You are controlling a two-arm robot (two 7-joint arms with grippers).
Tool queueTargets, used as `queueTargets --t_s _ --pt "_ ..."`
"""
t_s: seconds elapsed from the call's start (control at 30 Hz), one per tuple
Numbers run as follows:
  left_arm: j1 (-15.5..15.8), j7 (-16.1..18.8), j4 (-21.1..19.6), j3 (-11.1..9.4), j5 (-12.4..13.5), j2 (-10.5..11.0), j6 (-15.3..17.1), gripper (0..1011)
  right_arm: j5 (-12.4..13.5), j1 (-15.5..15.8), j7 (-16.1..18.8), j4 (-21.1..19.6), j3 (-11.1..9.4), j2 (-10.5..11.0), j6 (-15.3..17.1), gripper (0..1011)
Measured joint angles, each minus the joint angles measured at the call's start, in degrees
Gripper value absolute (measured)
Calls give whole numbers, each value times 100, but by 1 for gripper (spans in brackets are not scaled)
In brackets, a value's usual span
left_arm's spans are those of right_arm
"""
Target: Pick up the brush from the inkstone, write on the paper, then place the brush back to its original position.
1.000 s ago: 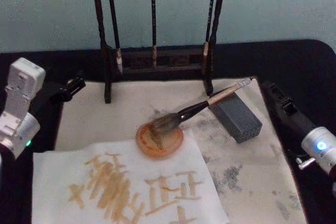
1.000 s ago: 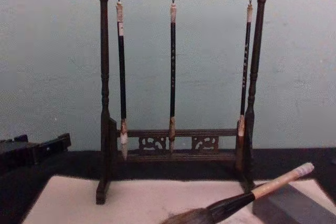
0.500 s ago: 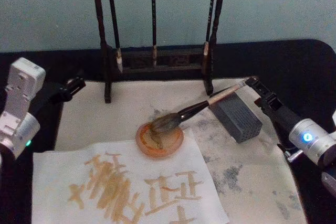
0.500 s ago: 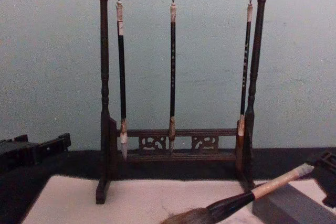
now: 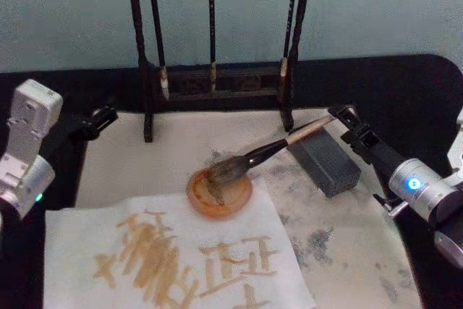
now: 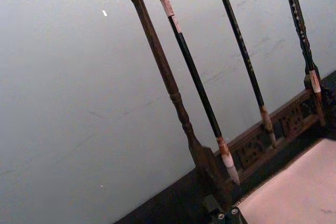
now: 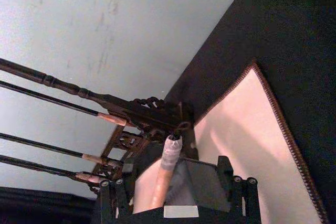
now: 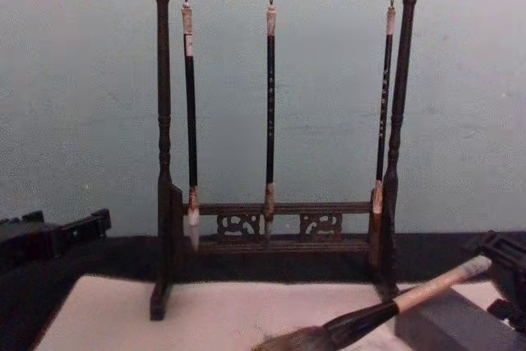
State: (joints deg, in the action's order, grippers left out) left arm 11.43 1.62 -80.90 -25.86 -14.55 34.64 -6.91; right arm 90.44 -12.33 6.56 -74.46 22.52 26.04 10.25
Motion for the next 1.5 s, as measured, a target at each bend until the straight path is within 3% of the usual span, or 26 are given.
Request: queueTargets --t_s 0.8,1.5 --pt "0 0 0 0 0 0 0 1002 139 -370 55 251 433 36 -108 1001" --pt "0 0 0 0 0 0 0 1002 165 -455 126 183 626 185 -307 1001"
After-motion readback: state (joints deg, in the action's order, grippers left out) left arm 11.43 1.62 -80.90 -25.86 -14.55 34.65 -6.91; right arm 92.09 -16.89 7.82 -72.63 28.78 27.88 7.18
